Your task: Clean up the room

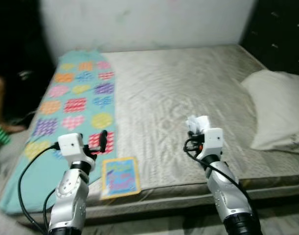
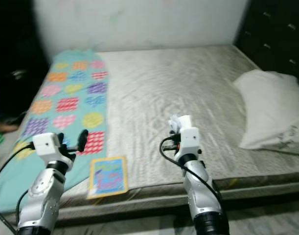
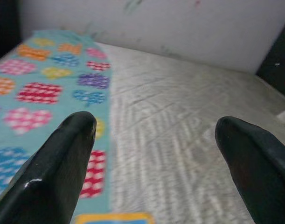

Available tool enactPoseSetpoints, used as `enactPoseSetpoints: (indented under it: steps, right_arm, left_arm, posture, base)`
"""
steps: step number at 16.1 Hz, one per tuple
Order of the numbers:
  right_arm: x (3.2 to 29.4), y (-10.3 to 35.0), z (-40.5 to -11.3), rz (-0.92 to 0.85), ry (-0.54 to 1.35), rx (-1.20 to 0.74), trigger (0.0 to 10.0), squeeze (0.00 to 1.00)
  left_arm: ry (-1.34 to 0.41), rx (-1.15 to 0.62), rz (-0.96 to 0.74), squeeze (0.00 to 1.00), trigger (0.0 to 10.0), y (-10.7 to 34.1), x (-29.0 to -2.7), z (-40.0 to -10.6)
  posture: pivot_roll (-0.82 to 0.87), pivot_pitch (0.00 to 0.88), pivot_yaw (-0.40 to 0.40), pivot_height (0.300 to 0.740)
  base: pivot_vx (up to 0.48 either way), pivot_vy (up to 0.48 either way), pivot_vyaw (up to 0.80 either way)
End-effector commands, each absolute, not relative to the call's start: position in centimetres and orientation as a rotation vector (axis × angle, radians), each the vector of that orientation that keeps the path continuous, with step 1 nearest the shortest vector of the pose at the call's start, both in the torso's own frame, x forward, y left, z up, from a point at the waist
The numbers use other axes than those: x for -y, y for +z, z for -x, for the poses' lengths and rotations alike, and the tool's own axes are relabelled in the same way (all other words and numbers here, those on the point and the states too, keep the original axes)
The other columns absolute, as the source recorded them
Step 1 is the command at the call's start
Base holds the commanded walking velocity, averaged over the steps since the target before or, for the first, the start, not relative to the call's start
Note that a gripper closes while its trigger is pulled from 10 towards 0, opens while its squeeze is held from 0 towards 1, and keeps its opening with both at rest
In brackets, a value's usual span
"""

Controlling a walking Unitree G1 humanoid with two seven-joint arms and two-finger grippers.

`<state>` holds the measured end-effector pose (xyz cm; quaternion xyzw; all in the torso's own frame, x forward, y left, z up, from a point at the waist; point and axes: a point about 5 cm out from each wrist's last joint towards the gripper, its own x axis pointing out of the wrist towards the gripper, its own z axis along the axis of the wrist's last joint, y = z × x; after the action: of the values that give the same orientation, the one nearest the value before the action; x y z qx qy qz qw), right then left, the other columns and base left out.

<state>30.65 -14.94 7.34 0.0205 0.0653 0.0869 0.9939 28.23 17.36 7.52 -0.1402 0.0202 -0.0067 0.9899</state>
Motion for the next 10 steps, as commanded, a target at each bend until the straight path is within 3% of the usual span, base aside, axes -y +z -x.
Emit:
enactPoseSetpoints:
  steps: [1, 8, 10]
  right_arm:
    - [16.34, 7.43, -30.54, -0.026, 0.136, -0.132, 10.0, 0.00]
    - [16.84, 7.40, -30.26, 0.006, 0.151, -0.119, 10.0, 0.00]
    - [16.89, 7.62, -30.44, 0.014, 0.158, -0.112, 10.0, 0.00]
  left_arm:
    - [-0.031, -0.048, 0.286, 0.00, 10.0, 7.62, -16.47, -28.40]
    - [0.000, -0.059, 0.253, 0.00, 10.0, 7.48, -16.69, -28.66]
    - [0.004, -0.047, 0.264, 0.00, 10.0, 7.77, -16.62, -28.89]
  posture:
    - [-0.07, 0.000, 0.026, 0.740]
    - [-0.07, 0.000, 0.028, 0.740]
    - [-0.06, 0.000, 0.025, 0.740]
  base:
    - [0.000, 0.000, 0.00]
    - [0.000, 0.000, 0.00]
    - [0.000, 0.000, 0.80]
